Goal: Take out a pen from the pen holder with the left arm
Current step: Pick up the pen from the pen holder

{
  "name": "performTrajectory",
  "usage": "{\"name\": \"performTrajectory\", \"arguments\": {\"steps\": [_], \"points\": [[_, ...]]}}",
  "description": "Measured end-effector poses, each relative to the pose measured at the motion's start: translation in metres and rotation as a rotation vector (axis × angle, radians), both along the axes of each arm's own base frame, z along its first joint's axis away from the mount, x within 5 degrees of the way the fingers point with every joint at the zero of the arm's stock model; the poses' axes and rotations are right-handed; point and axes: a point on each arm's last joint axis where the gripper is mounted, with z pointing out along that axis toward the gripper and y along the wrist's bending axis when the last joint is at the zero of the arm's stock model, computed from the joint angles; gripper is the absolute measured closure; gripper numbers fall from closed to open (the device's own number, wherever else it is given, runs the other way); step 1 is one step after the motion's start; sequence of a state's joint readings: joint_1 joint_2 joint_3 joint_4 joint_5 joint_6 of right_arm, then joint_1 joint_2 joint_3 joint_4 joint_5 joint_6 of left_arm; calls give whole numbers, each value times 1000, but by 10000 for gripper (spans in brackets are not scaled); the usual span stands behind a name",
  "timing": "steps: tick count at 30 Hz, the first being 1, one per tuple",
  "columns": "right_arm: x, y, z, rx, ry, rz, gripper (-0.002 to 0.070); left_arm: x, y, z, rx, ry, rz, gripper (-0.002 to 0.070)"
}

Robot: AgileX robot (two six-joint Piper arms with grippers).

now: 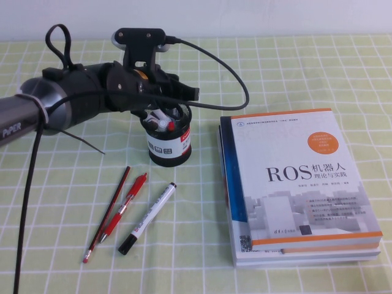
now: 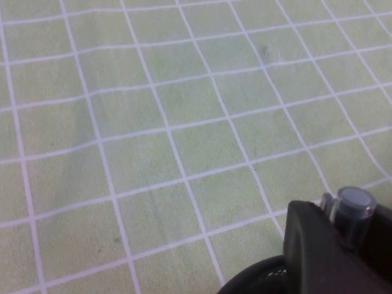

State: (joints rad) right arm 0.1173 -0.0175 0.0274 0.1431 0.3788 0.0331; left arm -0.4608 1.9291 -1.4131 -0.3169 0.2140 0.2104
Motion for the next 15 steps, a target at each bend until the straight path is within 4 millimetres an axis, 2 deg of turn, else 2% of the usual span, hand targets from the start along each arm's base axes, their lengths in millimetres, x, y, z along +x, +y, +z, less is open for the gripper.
{"name": "performTrajectory", "arguments": {"steps": [15], "points": [[0,0,0,0,0,0,689,0,0,1,-11,2,5,577]]}}
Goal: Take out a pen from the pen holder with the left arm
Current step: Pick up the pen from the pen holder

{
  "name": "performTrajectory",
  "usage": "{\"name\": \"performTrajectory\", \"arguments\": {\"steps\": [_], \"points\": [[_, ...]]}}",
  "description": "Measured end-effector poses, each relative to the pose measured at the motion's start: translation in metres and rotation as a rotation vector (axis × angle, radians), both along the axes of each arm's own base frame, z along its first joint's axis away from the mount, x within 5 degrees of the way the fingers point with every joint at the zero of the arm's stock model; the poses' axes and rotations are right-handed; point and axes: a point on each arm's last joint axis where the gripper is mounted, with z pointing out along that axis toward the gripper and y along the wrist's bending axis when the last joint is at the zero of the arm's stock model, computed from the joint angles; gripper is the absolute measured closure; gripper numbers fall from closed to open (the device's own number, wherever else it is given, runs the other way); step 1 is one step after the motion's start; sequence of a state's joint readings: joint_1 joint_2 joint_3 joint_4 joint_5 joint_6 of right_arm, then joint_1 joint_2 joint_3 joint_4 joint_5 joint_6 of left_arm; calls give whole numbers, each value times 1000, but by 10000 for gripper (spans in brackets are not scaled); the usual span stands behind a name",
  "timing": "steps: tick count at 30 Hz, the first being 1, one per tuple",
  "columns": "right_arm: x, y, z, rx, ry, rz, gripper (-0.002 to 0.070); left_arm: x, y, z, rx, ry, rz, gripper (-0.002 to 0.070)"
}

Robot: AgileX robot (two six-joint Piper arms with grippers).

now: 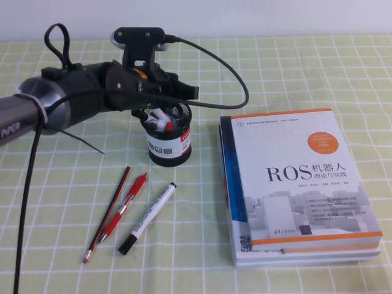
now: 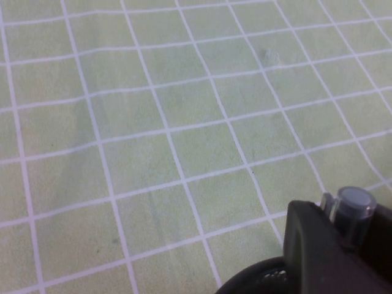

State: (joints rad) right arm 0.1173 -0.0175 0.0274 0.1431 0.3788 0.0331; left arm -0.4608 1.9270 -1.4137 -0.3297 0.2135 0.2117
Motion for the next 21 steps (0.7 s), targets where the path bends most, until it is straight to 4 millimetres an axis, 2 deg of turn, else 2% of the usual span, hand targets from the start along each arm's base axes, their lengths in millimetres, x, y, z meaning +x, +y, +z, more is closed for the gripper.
{"name": "performTrajectory", "arguments": {"steps": [13,16,21], "points": [[0,0,0,0,0,0,689,-15,6,42,-40,-52,-9,577],[0,0,0,0,0,0,688,-21,9,59,-53,-81,-14,577],[0,0,0,0,0,0,688,-39,17,100,-76,-183,-29,577]]}}
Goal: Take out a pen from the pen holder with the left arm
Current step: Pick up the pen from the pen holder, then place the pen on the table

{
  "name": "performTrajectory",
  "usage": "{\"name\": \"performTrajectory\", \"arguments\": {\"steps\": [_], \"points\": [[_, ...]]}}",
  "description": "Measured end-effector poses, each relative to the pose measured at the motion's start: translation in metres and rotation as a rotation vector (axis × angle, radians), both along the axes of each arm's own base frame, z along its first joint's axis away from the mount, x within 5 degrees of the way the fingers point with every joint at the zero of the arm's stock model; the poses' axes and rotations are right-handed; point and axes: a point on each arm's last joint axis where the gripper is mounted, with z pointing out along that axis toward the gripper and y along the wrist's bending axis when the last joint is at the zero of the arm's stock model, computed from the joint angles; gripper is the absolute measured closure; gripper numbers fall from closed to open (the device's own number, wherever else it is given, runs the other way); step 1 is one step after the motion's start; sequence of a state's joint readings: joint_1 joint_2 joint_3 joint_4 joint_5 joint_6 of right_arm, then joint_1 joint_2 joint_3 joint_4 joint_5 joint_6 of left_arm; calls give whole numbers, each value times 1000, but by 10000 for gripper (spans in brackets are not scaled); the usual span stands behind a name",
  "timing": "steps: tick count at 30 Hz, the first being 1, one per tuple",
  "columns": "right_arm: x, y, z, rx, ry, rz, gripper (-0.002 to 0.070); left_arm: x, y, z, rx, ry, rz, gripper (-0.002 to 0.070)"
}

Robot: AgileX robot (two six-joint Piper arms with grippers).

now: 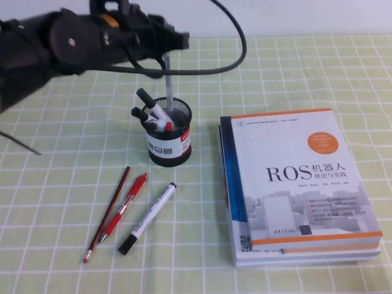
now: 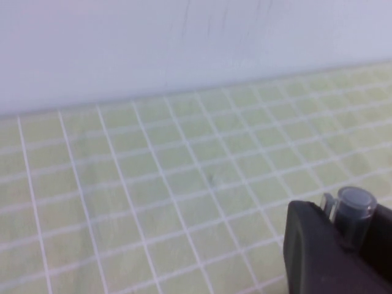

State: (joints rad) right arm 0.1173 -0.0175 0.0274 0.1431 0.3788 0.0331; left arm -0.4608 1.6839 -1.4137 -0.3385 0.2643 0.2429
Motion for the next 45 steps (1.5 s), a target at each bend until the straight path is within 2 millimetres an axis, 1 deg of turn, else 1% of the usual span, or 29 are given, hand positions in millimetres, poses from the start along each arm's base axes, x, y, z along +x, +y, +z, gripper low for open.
{"name": "performTrajectory", "arguments": {"steps": [5,8,12,16,20,29,31,36,45], "points": [[0,0,0,0,0,0,689,-27,12,44,-23,-96,-18,577],[0,0,0,0,0,0,689,-45,19,62,-10,-108,-47,577],[0,0,0,0,0,0,688,-69,27,77,18,-65,-97,577],[0,0,0,0,0,0,688,-90,34,82,64,10,-147,577],[0,0,0,0,0,0,688,-103,38,76,136,129,-186,577],[0,0,0,0,0,0,689,-117,51,57,313,363,-183,577],[0,0,0,0,0,0,689,-116,53,50,351,414,-175,577],[0,0,0,0,0,0,689,-104,53,29,445,523,-152,577],[0,0,0,0,0,0,689,-68,47,-21,623,637,-122,577]]}}
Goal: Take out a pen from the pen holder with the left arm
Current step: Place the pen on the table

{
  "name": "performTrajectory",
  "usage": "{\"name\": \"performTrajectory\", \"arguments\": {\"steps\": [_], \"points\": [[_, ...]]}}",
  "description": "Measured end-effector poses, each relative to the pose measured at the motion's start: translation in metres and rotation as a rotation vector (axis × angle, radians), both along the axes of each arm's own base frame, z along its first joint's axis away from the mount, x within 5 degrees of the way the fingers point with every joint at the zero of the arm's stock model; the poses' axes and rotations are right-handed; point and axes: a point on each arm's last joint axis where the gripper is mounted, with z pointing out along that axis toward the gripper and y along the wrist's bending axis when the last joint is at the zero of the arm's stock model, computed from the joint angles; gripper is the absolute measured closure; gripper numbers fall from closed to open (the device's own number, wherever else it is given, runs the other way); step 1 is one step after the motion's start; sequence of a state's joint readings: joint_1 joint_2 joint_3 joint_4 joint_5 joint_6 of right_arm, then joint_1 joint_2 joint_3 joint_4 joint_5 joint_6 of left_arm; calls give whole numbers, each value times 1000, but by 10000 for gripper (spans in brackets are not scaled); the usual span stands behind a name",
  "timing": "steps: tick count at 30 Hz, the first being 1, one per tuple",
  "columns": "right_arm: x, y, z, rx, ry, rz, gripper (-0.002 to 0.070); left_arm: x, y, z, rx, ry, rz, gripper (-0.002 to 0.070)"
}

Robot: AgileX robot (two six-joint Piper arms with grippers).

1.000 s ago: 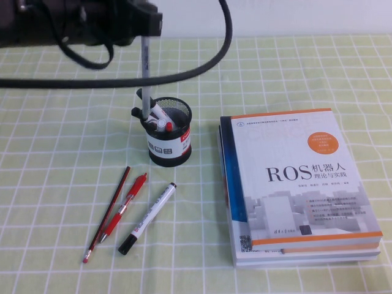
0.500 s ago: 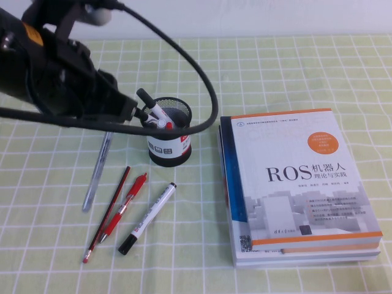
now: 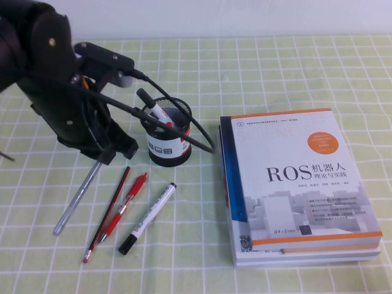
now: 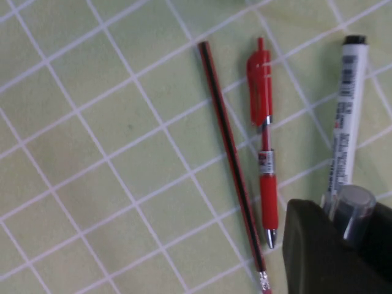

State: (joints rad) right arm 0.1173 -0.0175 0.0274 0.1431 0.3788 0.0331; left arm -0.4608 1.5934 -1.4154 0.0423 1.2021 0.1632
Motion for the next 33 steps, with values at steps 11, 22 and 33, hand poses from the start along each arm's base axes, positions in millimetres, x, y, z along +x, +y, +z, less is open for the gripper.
{"name": "performTrajectory", "arguments": {"steps": [11,22,33], "points": [[0,0,0,0,0,0,688,32,5,-40,44,47,44,577],[0,0,0,0,0,0,689,64,14,-74,-6,27,78,577],[0,0,0,0,0,0,688,83,12,-118,-5,64,88,577]]}}
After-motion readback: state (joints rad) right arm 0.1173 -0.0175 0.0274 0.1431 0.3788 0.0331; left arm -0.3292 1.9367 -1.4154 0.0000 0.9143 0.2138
